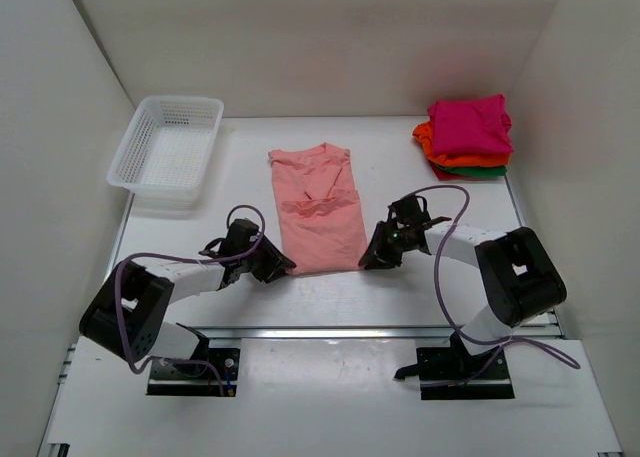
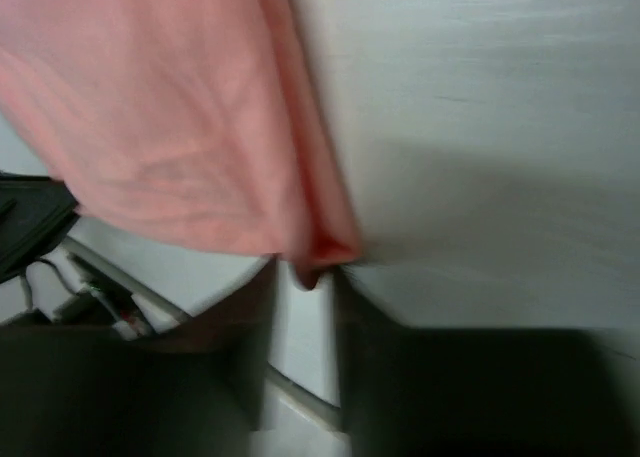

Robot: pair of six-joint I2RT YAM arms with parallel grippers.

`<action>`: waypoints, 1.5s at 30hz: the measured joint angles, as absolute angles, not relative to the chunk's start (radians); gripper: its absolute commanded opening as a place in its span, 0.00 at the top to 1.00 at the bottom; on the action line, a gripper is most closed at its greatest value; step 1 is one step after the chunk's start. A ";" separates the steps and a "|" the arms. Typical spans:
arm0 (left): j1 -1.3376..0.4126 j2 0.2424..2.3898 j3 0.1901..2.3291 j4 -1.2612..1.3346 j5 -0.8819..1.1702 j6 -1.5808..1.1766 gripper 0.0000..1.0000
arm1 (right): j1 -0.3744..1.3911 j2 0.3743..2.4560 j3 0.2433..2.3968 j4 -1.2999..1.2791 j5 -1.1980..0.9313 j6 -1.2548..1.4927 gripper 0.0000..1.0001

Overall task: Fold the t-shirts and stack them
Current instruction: Grab one side of the 2/3 rectangular tshirt with both arms, then fold the long partially folded tshirt into a neat square

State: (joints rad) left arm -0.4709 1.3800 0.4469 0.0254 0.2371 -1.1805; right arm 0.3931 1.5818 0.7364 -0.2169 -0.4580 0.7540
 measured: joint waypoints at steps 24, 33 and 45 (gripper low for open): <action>-0.512 0.464 0.324 -0.718 0.388 -1.205 1.00 | 0.673 0.991 0.524 -0.587 -0.514 0.841 1.00; -0.471 0.646 0.640 -0.818 0.383 -1.126 1.00 | 0.599 0.981 0.781 -0.785 -0.502 0.826 0.99; -0.286 1.044 0.863 -0.681 0.466 -1.055 1.00 | 0.336 1.442 1.354 -0.950 -0.566 0.551 1.00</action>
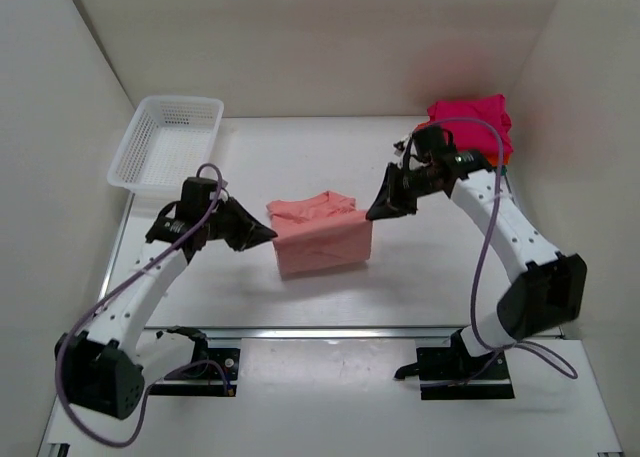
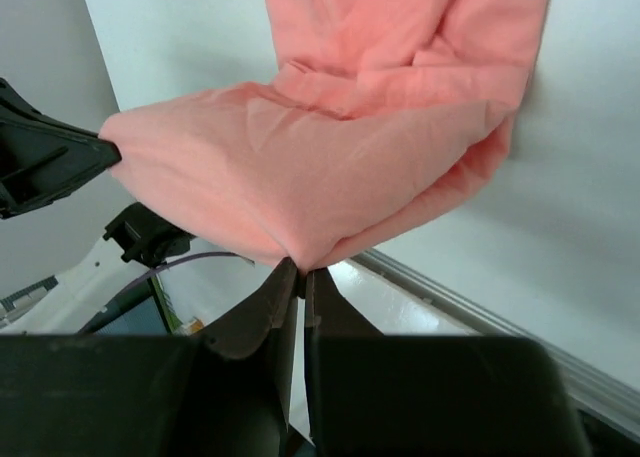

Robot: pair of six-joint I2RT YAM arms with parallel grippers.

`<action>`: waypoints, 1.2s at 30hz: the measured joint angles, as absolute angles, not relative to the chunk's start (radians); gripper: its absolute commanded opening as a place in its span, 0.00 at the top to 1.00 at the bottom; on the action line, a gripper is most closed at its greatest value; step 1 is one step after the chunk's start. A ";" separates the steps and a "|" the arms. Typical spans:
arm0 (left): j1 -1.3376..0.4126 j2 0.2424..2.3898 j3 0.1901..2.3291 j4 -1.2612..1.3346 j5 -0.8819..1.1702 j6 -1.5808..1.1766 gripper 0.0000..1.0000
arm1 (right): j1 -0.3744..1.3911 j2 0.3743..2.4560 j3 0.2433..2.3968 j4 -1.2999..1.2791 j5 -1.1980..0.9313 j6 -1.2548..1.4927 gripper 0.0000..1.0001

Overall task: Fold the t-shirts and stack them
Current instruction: Fold the long partially folded tshirt into a neat square

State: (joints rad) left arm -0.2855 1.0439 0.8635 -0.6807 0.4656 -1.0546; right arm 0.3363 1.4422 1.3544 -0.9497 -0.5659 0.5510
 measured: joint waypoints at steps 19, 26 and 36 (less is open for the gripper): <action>-0.128 1.542 1.010 -0.319 0.429 -1.085 0.97 | 0.270 2.259 2.074 -0.872 -0.642 0.466 1.00; -0.099 1.689 1.040 -0.250 0.378 -1.081 0.84 | 0.300 2.452 2.226 -0.832 -0.630 0.462 0.73; -0.022 1.826 1.203 -0.114 0.325 -1.100 0.01 | 0.244 2.482 2.259 -0.795 -0.537 0.411 0.36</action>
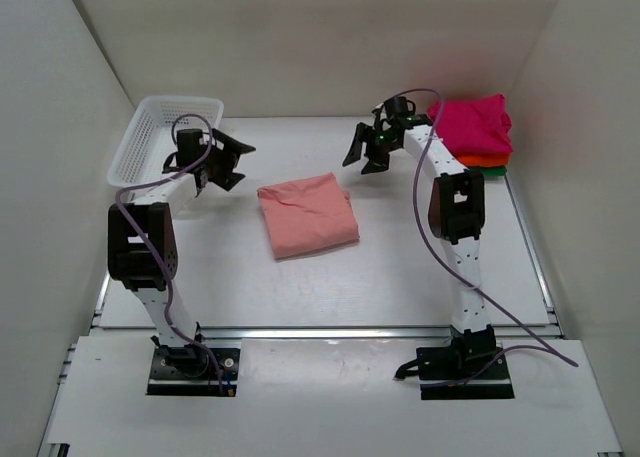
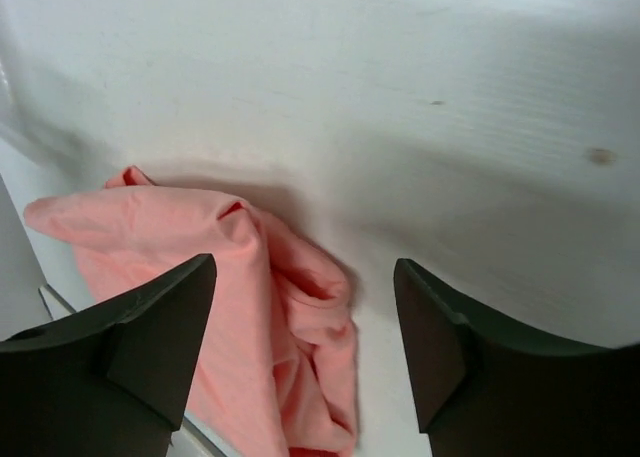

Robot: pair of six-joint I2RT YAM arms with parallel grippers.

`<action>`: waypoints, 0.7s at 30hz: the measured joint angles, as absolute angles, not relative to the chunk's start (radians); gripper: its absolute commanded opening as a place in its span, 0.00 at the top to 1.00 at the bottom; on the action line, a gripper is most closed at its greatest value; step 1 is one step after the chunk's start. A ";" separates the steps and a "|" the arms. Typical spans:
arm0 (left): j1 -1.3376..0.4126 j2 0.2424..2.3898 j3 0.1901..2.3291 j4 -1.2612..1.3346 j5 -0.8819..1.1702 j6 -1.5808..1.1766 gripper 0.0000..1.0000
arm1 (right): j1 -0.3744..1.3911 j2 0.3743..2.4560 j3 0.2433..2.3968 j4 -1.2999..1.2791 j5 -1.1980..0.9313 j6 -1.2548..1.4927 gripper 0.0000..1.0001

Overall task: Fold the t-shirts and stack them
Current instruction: Fold the long partially folded tshirt into a neat square, then smooth out wrinkles on the folded tshirt

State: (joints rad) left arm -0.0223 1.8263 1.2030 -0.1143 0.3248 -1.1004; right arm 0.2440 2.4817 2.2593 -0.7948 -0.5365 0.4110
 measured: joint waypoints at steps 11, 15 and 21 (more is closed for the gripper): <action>-0.029 1.845 1.145 0.090 0.517 -1.121 0.01 | 0.244 2.302 2.087 -0.733 -0.589 0.366 0.44; -0.040 1.844 1.055 0.068 0.562 -1.102 0.01 | 0.289 2.297 2.051 -0.705 -0.633 0.338 0.41; -0.039 1.844 1.042 0.093 0.587 -1.063 0.02 | 0.298 2.360 2.100 -0.670 -0.647 0.300 0.42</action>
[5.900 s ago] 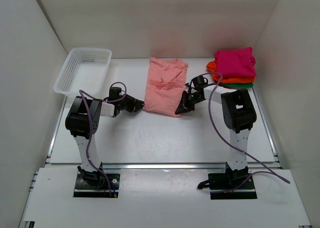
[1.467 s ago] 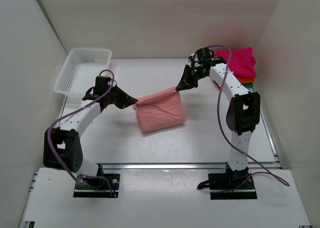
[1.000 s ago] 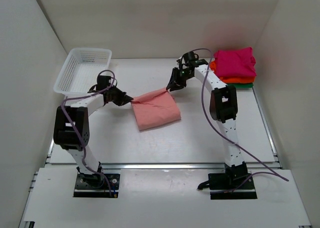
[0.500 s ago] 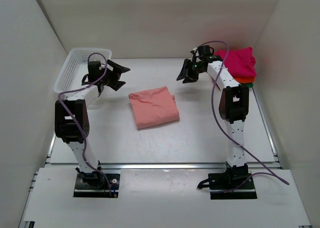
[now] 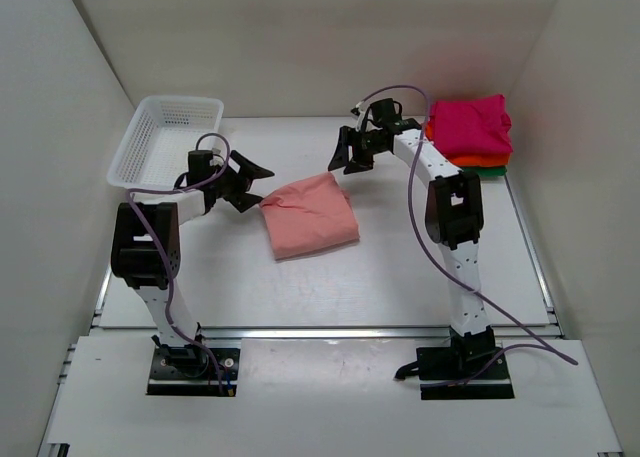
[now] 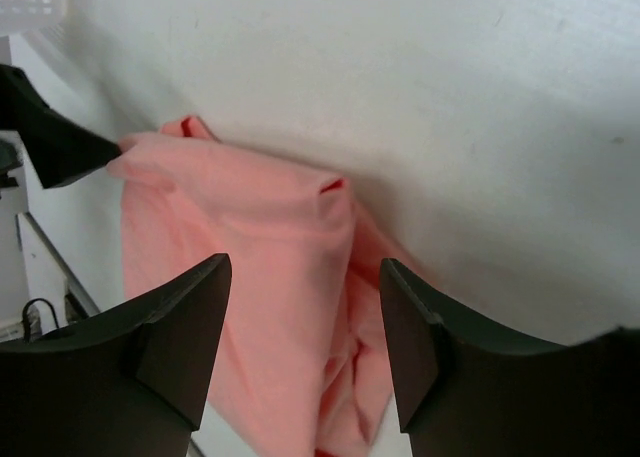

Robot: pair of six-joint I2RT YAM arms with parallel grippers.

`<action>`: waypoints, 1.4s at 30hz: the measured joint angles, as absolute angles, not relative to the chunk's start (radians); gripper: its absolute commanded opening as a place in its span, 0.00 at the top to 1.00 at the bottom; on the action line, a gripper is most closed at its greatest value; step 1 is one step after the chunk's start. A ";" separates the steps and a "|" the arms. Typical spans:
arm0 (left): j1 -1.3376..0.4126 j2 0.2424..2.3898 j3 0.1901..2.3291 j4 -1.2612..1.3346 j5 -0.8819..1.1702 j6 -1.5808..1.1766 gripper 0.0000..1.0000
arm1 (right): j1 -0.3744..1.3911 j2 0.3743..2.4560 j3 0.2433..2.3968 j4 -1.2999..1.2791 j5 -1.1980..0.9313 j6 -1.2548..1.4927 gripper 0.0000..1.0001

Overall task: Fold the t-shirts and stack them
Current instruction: Smooth out wrinkles on the folded tshirt

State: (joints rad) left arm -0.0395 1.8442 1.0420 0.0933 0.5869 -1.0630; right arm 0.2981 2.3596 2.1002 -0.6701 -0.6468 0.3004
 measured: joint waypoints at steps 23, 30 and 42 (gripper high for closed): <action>0.025 1.747 0.905 0.316 0.595 -1.063 0.02 | 0.278 2.543 2.167 -0.419 -0.963 0.268 0.43; 0.037 1.739 0.884 0.338 0.597 -1.068 0.01 | 0.298 2.551 2.137 -0.402 -0.960 0.270 0.60; 0.044 1.686 0.824 0.349 0.603 -1.081 0.01 | 0.292 2.523 2.104 -0.453 -0.934 0.252 1.00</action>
State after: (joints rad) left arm 0.0441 1.6859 0.8242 0.3489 0.6029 -1.0813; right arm 0.2924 2.5233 2.1036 -0.4534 -0.9337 0.2523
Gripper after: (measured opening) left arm 0.982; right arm 0.045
